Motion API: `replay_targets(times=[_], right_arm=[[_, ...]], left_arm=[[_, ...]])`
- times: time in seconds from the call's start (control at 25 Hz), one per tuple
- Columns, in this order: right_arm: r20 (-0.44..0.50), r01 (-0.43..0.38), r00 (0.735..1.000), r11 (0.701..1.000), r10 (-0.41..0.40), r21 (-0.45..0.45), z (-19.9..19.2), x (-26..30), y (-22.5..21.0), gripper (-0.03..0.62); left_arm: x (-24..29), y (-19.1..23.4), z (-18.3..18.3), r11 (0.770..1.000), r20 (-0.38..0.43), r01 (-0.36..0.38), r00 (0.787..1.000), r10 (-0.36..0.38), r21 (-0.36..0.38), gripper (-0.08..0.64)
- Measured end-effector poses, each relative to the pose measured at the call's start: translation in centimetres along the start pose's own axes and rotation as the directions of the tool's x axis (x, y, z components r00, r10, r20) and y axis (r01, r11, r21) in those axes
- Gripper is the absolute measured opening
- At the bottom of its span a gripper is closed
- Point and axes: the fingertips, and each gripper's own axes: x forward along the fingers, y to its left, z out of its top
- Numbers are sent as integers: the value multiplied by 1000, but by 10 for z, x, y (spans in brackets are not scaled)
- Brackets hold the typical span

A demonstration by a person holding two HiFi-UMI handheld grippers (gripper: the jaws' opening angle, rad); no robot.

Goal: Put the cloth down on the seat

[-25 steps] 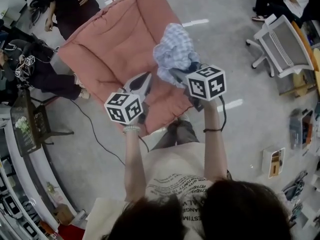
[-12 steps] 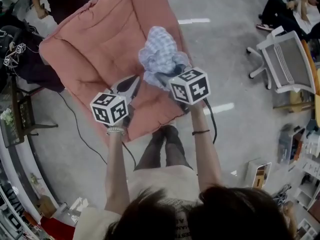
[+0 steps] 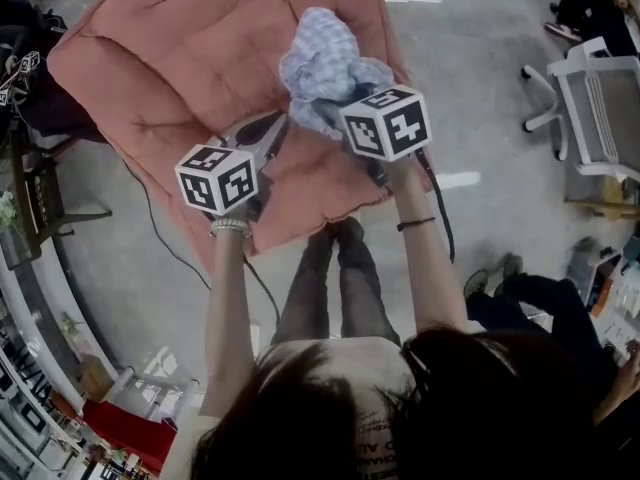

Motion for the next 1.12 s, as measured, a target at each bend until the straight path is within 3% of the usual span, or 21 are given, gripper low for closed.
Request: replay_targets(times=[0.44, 0.84, 1.12], right_arm=[[-108, -16, 994, 997, 24, 76, -55, 52, -28, 118], [-174, 15, 985, 977, 23, 213, -99, 92, -48, 118], [-205, 54, 979, 976, -10, 212, -116, 112, -59, 118]], left_arm=[[26, 32, -51, 998, -68, -11, 998, 6, -63, 6], [31, 62, -79, 991, -93, -43, 995, 31, -124, 5], [34, 77, -99, 986, -106, -62, 993, 45, -156, 6]])
